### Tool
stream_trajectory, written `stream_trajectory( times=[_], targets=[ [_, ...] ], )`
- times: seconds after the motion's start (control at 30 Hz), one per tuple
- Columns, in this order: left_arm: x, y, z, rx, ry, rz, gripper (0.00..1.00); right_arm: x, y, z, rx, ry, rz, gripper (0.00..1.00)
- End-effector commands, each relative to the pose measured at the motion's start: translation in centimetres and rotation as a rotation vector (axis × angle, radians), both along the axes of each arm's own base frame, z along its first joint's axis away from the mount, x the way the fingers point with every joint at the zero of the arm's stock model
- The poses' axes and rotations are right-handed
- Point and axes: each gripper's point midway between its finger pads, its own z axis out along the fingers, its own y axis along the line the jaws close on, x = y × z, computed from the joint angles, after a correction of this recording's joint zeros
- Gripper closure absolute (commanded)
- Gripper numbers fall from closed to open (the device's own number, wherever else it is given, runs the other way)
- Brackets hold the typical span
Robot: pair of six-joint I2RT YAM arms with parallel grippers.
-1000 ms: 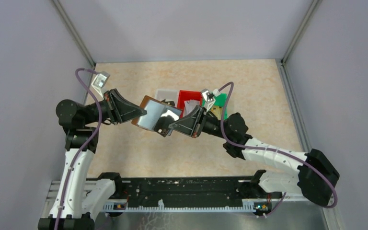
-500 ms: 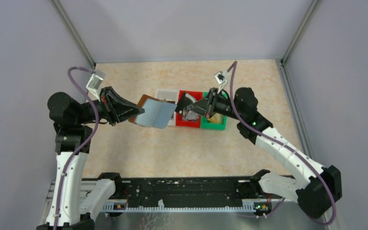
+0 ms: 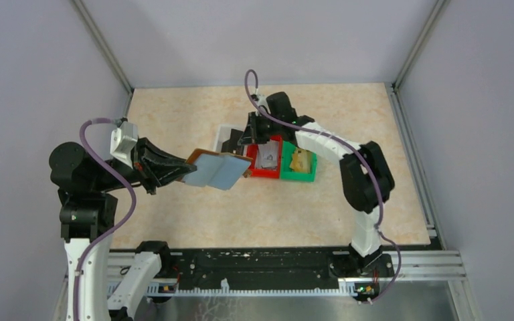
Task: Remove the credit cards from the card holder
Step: Place the credit card in the storage box.
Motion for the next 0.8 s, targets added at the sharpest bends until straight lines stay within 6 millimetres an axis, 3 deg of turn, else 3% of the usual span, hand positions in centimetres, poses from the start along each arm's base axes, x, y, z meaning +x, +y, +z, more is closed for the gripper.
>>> stream_trajectory(
  times=[0.0,0.1,0.2,0.3,0.43,0.53,0.67,0.77],
  targets=[
    [-1.2,-0.1,0.4,0.008,-0.04,-0.038,1.0,1.3,3.4,-0.5,-0.012,-0.022,0.051,1.0],
    [-1.5,-0.2,0.4,0.003,-0.042,-0.053,1.0,2.5,4.2,-2.3,-0.018,-0.006,0.03,1.0],
    [-1.8,-0.2,0.3,0.002,-0.055,-0.064,1.0,3.2,4.6,-2.9,-0.019,-0.003,0.015,0.78],
    [-2.1,-0.3,0.1,-0.001,-0.068,-0.08,1.0,3.4,4.2,-1.7,-0.03,-0.035,0.004,0.58],
    [-2.3,-0.3,0.1,-0.008,-0.085,-0.097,1.0,2.5,3.0,3.5,0.02,-0.148,-0.013,0.42],
    [-2.1,-0.4,0.1,-0.01,-0.081,-0.103,1.0,0.0,1.8,10.3,0.156,-0.268,0.006,0.37],
    [-2.2,-0.4,0.2,-0.006,-0.102,-0.111,1.0,-5.9,-0.2,16.7,0.374,-0.43,0.112,0.34],
    [-2.0,-0.4,0.2,-0.008,-0.109,-0.108,1.0,-11.2,-1.6,18.0,0.474,-0.526,0.224,0.33]
  ],
)
